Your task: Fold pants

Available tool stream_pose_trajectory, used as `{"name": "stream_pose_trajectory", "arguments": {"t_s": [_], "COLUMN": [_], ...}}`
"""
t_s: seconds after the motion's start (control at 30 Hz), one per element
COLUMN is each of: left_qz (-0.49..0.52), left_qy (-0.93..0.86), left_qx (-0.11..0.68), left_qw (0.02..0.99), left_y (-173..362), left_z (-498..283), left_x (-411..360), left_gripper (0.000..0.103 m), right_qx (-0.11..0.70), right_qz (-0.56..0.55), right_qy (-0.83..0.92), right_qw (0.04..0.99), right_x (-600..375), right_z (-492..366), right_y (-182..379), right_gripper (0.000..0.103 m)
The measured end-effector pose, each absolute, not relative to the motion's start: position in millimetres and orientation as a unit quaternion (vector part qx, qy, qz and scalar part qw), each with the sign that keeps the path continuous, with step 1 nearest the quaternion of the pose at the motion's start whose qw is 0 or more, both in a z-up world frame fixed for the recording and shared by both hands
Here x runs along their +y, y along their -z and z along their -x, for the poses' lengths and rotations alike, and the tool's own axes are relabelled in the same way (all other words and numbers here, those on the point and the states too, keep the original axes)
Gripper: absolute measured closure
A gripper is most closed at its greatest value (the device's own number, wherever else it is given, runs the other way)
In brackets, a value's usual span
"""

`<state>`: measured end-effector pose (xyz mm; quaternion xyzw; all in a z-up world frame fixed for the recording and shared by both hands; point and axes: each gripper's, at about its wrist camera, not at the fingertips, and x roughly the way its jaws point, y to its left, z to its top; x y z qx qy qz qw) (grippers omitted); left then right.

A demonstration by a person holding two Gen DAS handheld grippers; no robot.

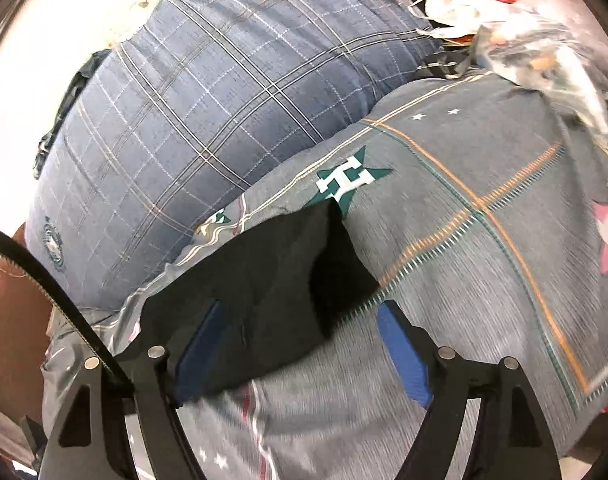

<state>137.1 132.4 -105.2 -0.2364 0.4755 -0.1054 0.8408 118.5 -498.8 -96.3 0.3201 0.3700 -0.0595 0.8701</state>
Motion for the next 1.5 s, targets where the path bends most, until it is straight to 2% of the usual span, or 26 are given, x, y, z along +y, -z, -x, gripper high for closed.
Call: {"name": "stream_pose_trajectory", "arguments": {"t_s": [0.07, 0.1, 0.13, 0.17, 0.27, 0.43, 0.53, 0.63, 0.8, 0.87, 0.93, 1.0, 1.03, 1.17, 1.3, 1.5], "left_qz": [0.236, 0.235, 0.233, 0.231, 0.222, 0.225, 0.229, 0.227, 0.227, 0.227, 0.228, 0.231, 0.231, 0.228, 0.232, 0.218], "left_qy": [0.112, 0.113, 0.114, 0.115, 0.120, 0.126, 0.134, 0.139, 0.142, 0.141, 0.139, 0.139, 0.139, 0.142, 0.146, 0.155], "left_qx": [0.479, 0.479, 0.478, 0.477, 0.475, 0.480, 0.486, 0.492, 0.498, 0.498, 0.498, 0.496, 0.495, 0.491, 0.486, 0.481], "left_qw": [0.838, 0.838, 0.839, 0.840, 0.843, 0.838, 0.832, 0.829, 0.825, 0.825, 0.825, 0.825, 0.826, 0.829, 0.830, 0.835], "left_y": [105, 104, 103, 101, 95, 99, 105, 110, 113, 113, 112, 112, 112, 110, 109, 106], "left_z": [-138, -138, -138, -138, -138, -140, -139, -138, -137, -137, -138, -138, -138, -139, -141, -131], "left_x": [123, 120, 117, 113, 105, 98, 94, 91, 91, 92, 92, 93, 94, 93, 90, 83], "left_gripper": [0.066, 0.066, 0.066, 0.066, 0.065, 0.065, 0.065, 0.065, 0.065, 0.064, 0.064, 0.063, 0.063, 0.062, 0.062, 0.061], "right_qx": [0.386, 0.401, 0.422, 0.441, 0.453, 0.376, 0.348, 0.360, 0.453, 0.468, 0.450, 0.454, 0.454, 0.391, 0.366, 0.433], "right_qz": [-0.313, -0.317, -0.328, -0.336, -0.303, -0.285, -0.275, -0.278, -0.294, -0.313, -0.322, -0.317, -0.296, -0.181, -0.213, -0.292], "right_qy": [0.056, 0.045, 0.024, 0.007, -0.008, -0.075, -0.092, -0.086, -0.004, 0.007, 0.004, 0.016, 0.040, 0.119, 0.021, -0.157], "right_qw": [0.866, 0.858, 0.844, 0.832, 0.838, 0.878, 0.891, 0.886, 0.841, 0.826, 0.833, 0.833, 0.840, 0.894, 0.906, 0.838], "right_x": [-500, -501, -505, -503, -490, -467, -462, -470, -507, -514, -516, -514, -511, -489, -454, -376], "right_z": [-139, -153, -163, -171, -195, -209, -203, -192, -170, -157, -148, -146, -144, -134, -144, -219], "right_y": [101, 106, 113, 116, 95, 11, -8, 14, 114, 143, 143, 136, 127, 70, 41, 75], "right_gripper": [0.020, 0.024, 0.054, 0.097, 0.098, 0.098, 0.098, 0.098, 0.096, 0.096, 0.095, 0.086, 0.082, 0.077, 0.072, 0.072]}}
